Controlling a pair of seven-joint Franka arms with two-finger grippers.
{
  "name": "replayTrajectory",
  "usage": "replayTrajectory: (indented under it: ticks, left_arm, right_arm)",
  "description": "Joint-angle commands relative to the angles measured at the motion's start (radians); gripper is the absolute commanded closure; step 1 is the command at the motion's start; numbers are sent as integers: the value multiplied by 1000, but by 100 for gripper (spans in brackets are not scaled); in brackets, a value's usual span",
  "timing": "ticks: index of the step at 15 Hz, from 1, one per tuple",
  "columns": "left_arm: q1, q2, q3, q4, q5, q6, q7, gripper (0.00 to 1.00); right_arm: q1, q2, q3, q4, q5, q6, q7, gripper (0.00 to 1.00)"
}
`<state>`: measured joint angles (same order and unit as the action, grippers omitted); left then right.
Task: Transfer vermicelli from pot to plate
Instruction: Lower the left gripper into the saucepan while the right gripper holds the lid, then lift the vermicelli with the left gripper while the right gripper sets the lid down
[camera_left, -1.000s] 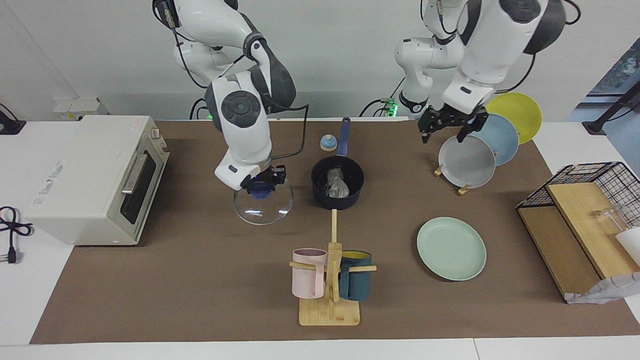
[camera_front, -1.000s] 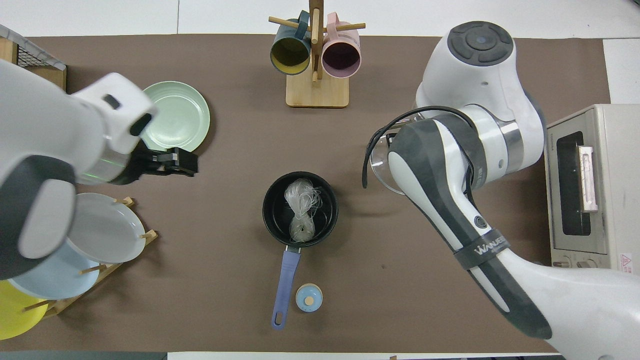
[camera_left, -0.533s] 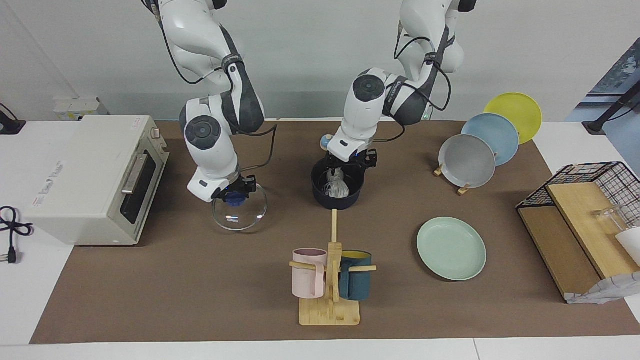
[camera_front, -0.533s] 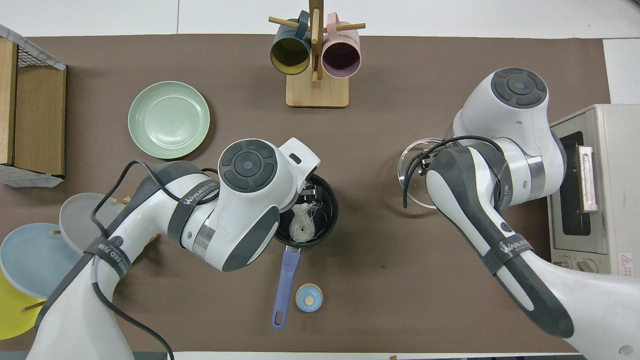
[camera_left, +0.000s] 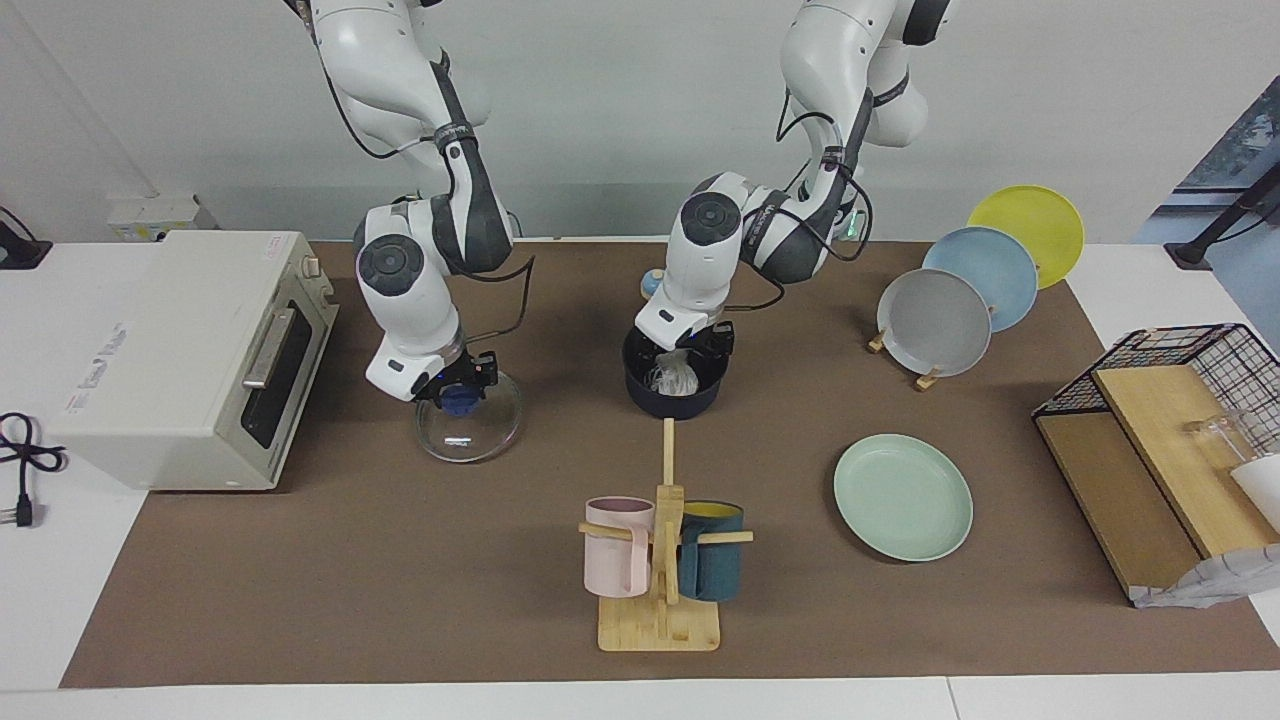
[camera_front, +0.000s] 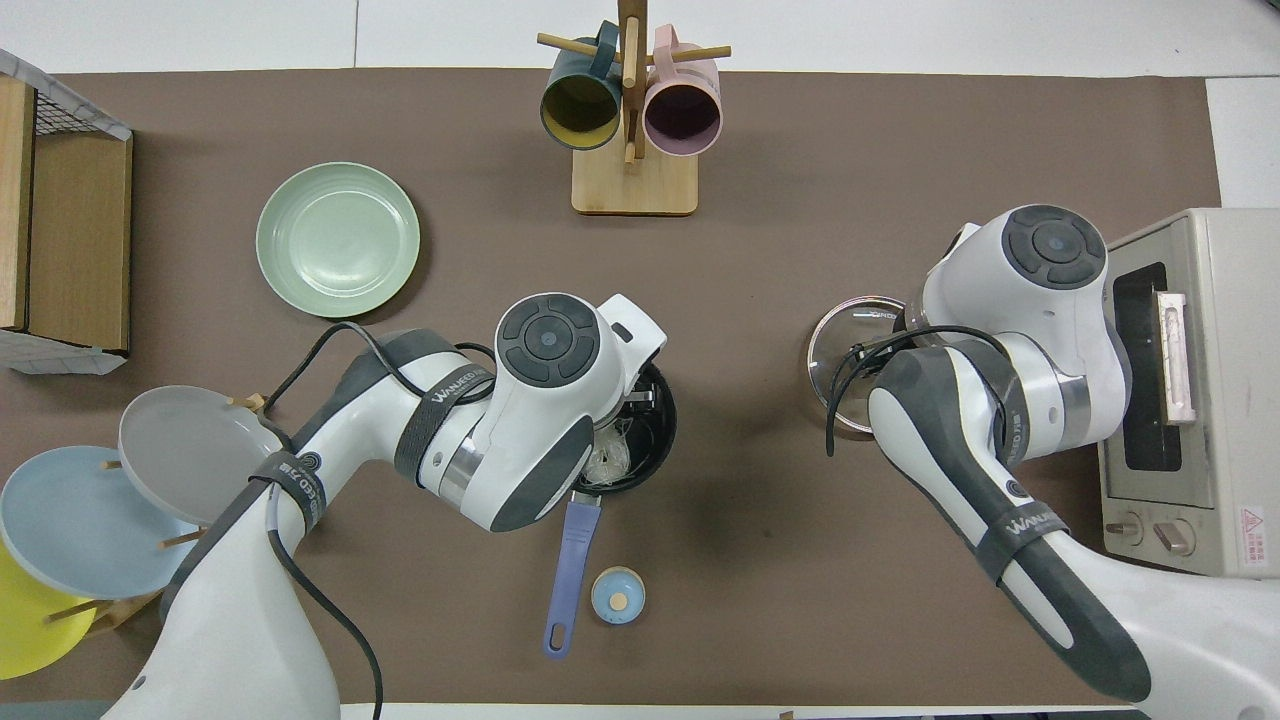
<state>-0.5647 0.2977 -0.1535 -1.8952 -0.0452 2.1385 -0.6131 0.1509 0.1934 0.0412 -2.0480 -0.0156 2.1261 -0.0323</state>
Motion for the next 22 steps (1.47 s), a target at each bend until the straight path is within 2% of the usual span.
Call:
replayTrajectory:
  ticks: [1, 3, 4, 5, 7, 8, 11, 13, 16, 19, 21, 22]
  left_arm:
    - [-18, 1, 18, -34, 2, 40, 12, 0]
    - [-20, 0, 18, -54, 2, 69, 12, 0]
    - [-20, 0, 18, -54, 2, 69, 10, 0]
    - [-20, 0, 18, -54, 2, 69, 10, 10]
    - [-18, 0, 18, -54, 2, 69, 12, 69]
    - [-17, 0, 18, -54, 2, 67, 15, 98]
    - [-4, -9, 18, -39, 2, 55, 27, 100]
    - [17, -46, 18, 2, 1, -30, 27, 100]
    - [63, -92, 22, 161, -48, -256, 29, 100]
    - [178, -74, 25, 394, -83, -489, 73, 100]
    - [293, -29, 26, 516, -93, -581, 146, 100]
    - [346, 1, 28, 560, -93, -578, 186, 100]
  right_arm:
    - [-8, -48, 6, -57, -29, 28, -18, 39]
    - [-10, -52, 6, -73, -29, 52, -20, 34]
    - [-11, -55, 6, -81, -29, 57, -18, 25]
    - [-10, -57, 6, -83, -29, 57, -12, 13]
    - [-10, -55, 6, -75, -29, 55, -12, 0]
    - [-11, -51, 6, -64, -29, 48, -12, 0]
    - [-37, -60, 5, -8, -29, 2, -17, 0]
    - [-43, -84, 5, 87, -26, -140, -15, 0]
    - [-86, -107, 2, 297, -24, -421, -14, 0]
    - [-117, -115, -7, 464, -27, -605, -14, 0]
    - [-120, -135, -21, 476, -27, -626, -12, 0]
    - [-120, -143, -29, 471, -27, -632, -11, 0]
